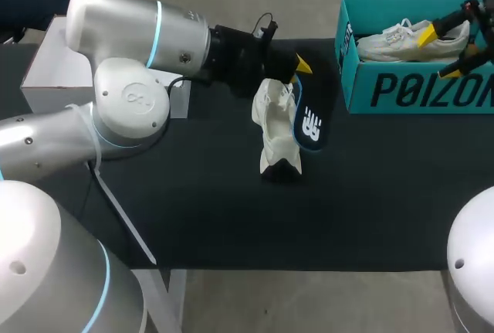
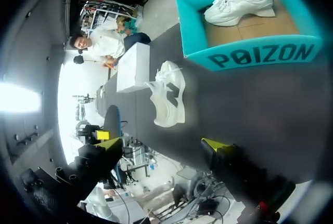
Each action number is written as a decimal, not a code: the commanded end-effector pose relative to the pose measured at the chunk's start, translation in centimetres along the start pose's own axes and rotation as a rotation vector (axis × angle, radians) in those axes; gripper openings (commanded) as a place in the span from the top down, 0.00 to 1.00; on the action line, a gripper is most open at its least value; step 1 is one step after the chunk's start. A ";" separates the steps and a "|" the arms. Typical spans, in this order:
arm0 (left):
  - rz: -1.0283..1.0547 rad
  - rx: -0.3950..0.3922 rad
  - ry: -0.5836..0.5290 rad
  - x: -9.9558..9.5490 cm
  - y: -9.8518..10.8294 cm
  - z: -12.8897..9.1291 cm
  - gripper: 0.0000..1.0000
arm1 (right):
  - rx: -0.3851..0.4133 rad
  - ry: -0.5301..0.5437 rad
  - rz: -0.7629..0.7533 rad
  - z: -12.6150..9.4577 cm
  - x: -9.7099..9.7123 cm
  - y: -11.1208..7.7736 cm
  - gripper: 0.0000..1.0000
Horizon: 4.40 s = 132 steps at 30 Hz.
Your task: Take the shoe out of the shoebox, open the shoe tongue, remove and reinsert the insole, then place the shoe into the shoebox
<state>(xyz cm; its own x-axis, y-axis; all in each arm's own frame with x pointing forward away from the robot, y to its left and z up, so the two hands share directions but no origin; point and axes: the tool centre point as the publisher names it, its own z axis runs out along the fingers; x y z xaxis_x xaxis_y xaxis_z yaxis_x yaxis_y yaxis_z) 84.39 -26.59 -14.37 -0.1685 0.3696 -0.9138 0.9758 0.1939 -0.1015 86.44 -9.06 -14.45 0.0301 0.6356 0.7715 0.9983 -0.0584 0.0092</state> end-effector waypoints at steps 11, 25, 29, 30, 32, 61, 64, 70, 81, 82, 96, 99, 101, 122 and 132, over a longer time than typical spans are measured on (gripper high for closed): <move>-0.002 -0.006 -0.014 -0.7 0.1 0.7 1.00 | -0.066 -0.038 -0.076 -0.6 -0.2 0.4 0.00; -0.004 -0.004 -0.019 -0.8 0.0 0.8 1.00 | -0.061 -0.048 -0.071 -0.7 -0.8 0.6 0.00; -0.004 -0.004 -0.019 -0.8 0.0 0.8 1.00 | -0.067 -0.047 -0.068 -0.8 -0.8 0.6 0.00; -0.004 -0.004 -0.019 -0.8 0.0 0.8 1.00 | -0.067 -0.047 -0.068 -0.8 -0.8 0.6 0.00; -0.004 -0.004 -0.019 -0.8 0.0 0.8 1.00 | -0.067 -0.047 -0.068 -0.8 -0.8 0.6 0.00; -0.232 -0.078 0.332 8.3 -5.4 -4.8 1.00 | -0.067 -0.047 -0.068 -0.8 -0.8 0.6 0.00; -0.279 -0.097 0.317 9.7 -5.0 -5.4 1.00 | -0.067 -0.047 -0.068 -0.8 -0.8 0.6 0.00; -0.334 -0.095 0.335 11.9 -4.6 -5.2 1.00 | -0.067 -0.047 -0.068 -0.8 -0.8 0.6 0.00; -0.361 -0.080 0.342 12.8 -2.3 -3.5 1.00 | -0.067 -0.047 -0.068 -0.8 -0.8 0.6 0.00; -0.359 -0.077 0.323 12.6 -1.9 -3.3 1.00 | -0.067 -0.047 -0.068 -0.8 -0.8 0.6 0.00; -0.355 -0.080 0.343 12.0 -1.0 -2.8 1.00 | -0.067 -0.047 -0.068 -0.8 -0.8 0.6 0.00; -0.355 -0.080 0.343 12.0 -1.0 -2.8 1.00 | -0.067 -0.047 -0.068 -0.8 -0.8 0.6 0.00; -0.378 -0.125 0.359 12.5 -0.2 -2.5 1.00 | -0.067 -0.047 -0.068 -0.8 -0.8 0.6 0.00; -0.436 0.066 0.397 14.2 4.8 2.2 1.00 | -0.067 -0.047 -0.068 -0.8 -0.8 0.6 0.00; -0.492 0.141 0.383 15.3 5.8 2.7 1.00 | -0.067 -0.047 -0.068 -0.8 -0.8 0.6 0.00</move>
<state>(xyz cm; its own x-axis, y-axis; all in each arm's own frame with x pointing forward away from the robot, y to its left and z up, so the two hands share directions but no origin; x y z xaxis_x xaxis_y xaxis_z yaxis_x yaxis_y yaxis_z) 87.21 -22.07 -29.30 -0.6173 0.5664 -0.5460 0.7763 0.3255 -0.5398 86.93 -10.18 -14.62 -0.0354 0.6736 0.7383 0.9923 -0.0638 0.1059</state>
